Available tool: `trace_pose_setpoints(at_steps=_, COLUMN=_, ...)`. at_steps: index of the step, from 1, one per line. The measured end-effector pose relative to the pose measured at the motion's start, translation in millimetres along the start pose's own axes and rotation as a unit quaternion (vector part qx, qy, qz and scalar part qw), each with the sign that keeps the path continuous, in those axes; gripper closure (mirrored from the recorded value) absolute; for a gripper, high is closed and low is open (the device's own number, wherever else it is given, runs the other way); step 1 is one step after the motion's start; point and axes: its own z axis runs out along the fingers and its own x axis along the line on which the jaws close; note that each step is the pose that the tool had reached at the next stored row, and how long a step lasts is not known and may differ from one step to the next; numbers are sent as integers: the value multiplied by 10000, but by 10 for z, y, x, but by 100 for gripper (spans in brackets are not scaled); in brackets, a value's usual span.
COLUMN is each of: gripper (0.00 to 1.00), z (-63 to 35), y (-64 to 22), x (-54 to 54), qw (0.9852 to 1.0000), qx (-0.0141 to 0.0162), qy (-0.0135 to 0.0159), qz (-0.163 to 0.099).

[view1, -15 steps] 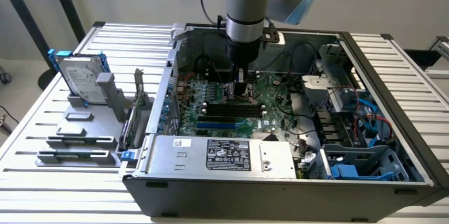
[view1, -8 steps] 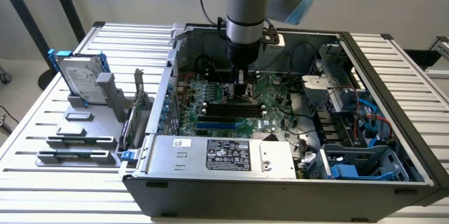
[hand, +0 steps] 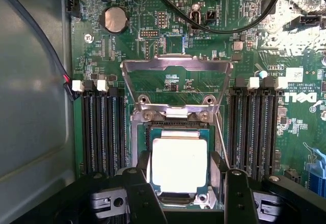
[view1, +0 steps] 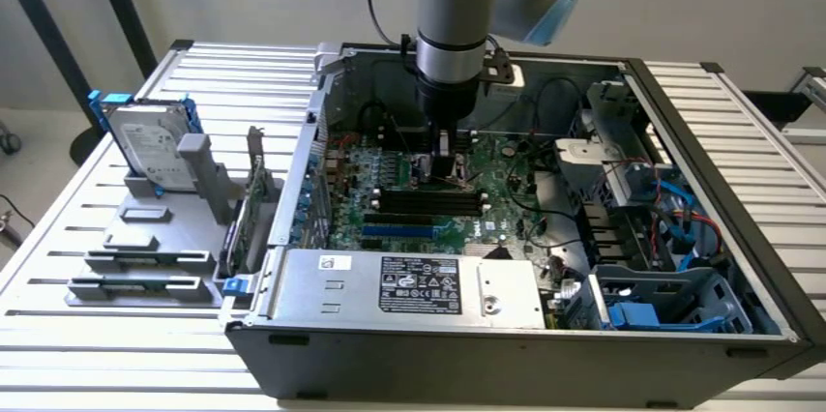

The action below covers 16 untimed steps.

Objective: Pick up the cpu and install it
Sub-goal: 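Place the cpu into insertion slot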

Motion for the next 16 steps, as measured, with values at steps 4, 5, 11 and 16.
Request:
trace_pose_setpoints(at_steps=4, gripper=45, z=14, y=0, x=7, qw=10000, qx=0, qy=-1, qz=0)
trace_pose_setpoints(at_steps=5, gripper=45, z=19, y=0, x=10, qw=10000, qx=0, qy=0, qz=1)
trace_pose_setpoints(at_steps=11, gripper=45, z=39, y=-1, x=21, qw=10000, qx=0, qy=0, qz=1)
trace_pose_setpoints(at_steps=16, gripper=45, z=54, y=-1, x=29, qw=10000, qx=1, qy=-8, qz=2)
